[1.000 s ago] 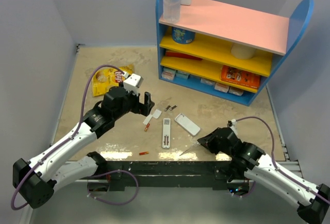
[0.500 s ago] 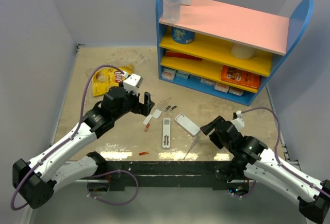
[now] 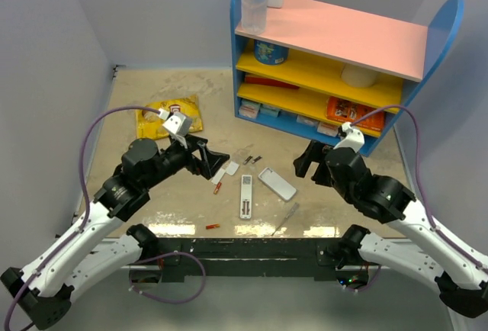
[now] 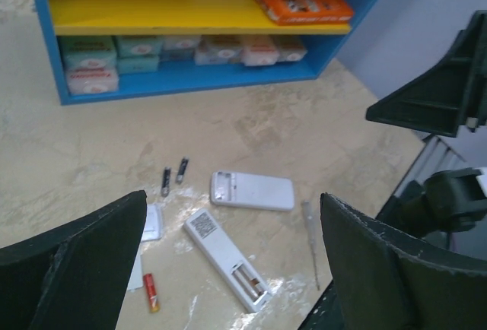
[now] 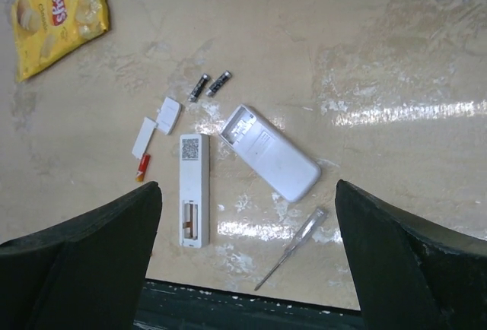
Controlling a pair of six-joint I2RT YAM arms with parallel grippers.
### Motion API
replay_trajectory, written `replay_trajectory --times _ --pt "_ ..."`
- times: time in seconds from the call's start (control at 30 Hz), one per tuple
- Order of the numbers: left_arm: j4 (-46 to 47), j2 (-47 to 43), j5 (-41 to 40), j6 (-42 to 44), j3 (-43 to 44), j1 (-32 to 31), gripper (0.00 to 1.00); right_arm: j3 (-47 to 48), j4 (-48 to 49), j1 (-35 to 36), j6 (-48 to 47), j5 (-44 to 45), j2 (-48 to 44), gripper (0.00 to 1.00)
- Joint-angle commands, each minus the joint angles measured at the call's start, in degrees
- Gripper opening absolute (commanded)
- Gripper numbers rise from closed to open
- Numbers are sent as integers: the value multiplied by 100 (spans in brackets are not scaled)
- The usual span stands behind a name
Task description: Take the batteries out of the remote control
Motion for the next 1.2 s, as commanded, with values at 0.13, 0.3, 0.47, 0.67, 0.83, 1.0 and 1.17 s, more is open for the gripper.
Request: replay_trajectory --times 0.13,0.3,0.47,0.67,0.83,1.0,1.17 --pt "550 -357 733 -748 -27 25 100 889 22 -2 -1108 -403 -646 98" --pt "787 -479 750 -959 -151 25 100 635 603 -20 -1240 -764 -1419 98" --pt "875 -567 741 -1003 -160 25 100 740 560 -11 -1363 -870 -1420 99" --pt "858 -638 724 -977 -168 25 100 793 603 -11 -1381 -957 -1350 98" --pt "849 -647 715 -976 -204 16 100 749 630 -11 -1346 -1081 -1324 99" --pt "832 -682 706 -950 -186 16 100 775 630 -11 -1355 -1072 -1280 98" --pt "832 -691 689 -933 -177 25 100 784 656 -11 -1372 -1072 -1210 98"
